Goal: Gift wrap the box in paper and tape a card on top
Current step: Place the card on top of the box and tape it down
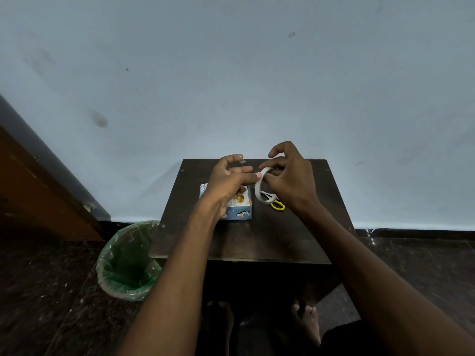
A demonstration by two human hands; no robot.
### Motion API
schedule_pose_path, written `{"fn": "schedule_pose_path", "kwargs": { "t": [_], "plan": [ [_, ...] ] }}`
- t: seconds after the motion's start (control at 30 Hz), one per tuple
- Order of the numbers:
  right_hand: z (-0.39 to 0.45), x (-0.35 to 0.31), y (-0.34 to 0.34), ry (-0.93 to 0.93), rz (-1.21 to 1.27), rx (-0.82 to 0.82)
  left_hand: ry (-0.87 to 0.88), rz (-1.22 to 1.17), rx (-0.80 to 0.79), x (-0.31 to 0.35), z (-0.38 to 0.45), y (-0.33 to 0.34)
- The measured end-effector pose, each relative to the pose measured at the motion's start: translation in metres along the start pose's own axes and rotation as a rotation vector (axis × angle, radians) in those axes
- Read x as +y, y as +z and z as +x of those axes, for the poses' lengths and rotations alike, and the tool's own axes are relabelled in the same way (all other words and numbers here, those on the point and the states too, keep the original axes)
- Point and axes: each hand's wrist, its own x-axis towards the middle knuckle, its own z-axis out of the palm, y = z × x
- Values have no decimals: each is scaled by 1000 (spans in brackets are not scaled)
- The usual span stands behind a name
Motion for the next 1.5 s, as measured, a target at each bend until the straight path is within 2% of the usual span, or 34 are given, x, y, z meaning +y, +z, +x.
{"fn": "schedule_pose_path", "kwargs": {
  "t": [0.1,0.2,0.3,0.37,0.47,0.57,0.73,0.93,1.5],
  "plan": [
    [4,-1,-2,-35,50,-30,-16,-5,2,1,-3,-1],
    [9,4,-4,-53,-50,-84,42,60,-21,3,-7,-9],
    [10,14,-4,-37,-187,-178,172,304,-54,5,-8,-27],
    [7,18,0,-36,-256,-233,235,440,-145,4,-9,-38],
    [3,20,7,-41,-329,-326,270,576,-280,-2,-14,-48],
    [-1,18,14,-87,-388,-346,303,635,-278,-9,-22,-54],
    [-13,7,15,26,-136,-206,393,671,-184,-18,-33,-58],
    [-39,1,9,181,96,-220,455,728,-189,-25,-43,-64],
    [-46,-3,7,268,186,-293,513,730,-166,-36,-38,-64]
  ]
}}
